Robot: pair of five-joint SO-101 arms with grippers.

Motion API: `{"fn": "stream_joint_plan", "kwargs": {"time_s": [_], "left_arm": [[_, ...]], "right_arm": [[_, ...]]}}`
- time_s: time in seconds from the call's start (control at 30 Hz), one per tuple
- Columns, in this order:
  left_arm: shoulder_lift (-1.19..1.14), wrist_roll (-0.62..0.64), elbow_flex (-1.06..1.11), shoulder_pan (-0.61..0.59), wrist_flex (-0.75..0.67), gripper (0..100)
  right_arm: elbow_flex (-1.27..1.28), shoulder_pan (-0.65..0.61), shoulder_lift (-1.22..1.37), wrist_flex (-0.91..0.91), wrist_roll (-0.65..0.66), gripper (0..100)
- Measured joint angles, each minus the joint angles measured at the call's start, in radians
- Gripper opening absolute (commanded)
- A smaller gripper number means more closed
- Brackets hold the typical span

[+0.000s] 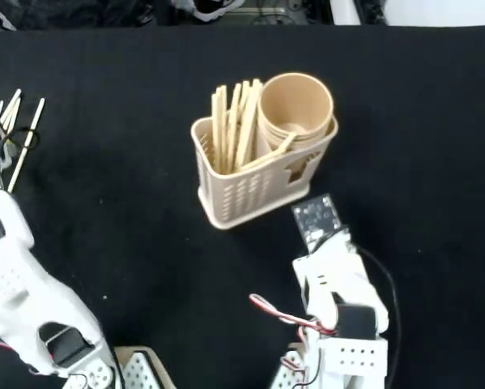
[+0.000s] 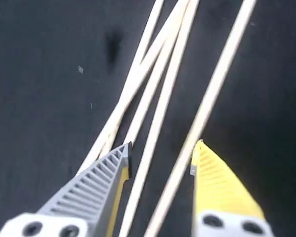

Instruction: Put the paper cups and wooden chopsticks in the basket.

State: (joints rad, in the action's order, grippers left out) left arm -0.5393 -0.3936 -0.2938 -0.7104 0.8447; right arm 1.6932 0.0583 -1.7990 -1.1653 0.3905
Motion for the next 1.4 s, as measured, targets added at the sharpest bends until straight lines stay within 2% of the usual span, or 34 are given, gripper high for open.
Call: {"fn": "stream_joint_plan", "kwargs": {"time_s": [0.33, 0.57, 0.7, 0.87, 1.23, 1.4], "left_arm": [[-0.548, 0.0, -0.701, 0.0, 0.072, 19], [-0.822, -0.029, -1.062, 0.002, 0.13, 16], [-0.91, -0.173, -1.177, 0.006, 0.269, 3], [-0.962, -0.296, -1.327, 0.009, 0.473, 3], [-0.841, -0.304, -1.352, 0.035, 0.836, 3], [-0.732, -0.195, -1.347, 0.071, 0.905, 3]], "right_arm": [[0.0, 0.0, 0.0, -0.006, 0.0, 1.3], [0.0, 0.0, 0.0, -0.006, 0.0, 1.3], [0.0, 0.0, 0.0, -0.006, 0.0, 1.3], [0.0, 0.0, 0.0, -0.006, 0.0, 1.3], [0.0, 0.0, 0.0, -0.006, 0.0, 1.3], [0.0, 0.0, 0.0, -0.006, 0.0, 1.3]]}}
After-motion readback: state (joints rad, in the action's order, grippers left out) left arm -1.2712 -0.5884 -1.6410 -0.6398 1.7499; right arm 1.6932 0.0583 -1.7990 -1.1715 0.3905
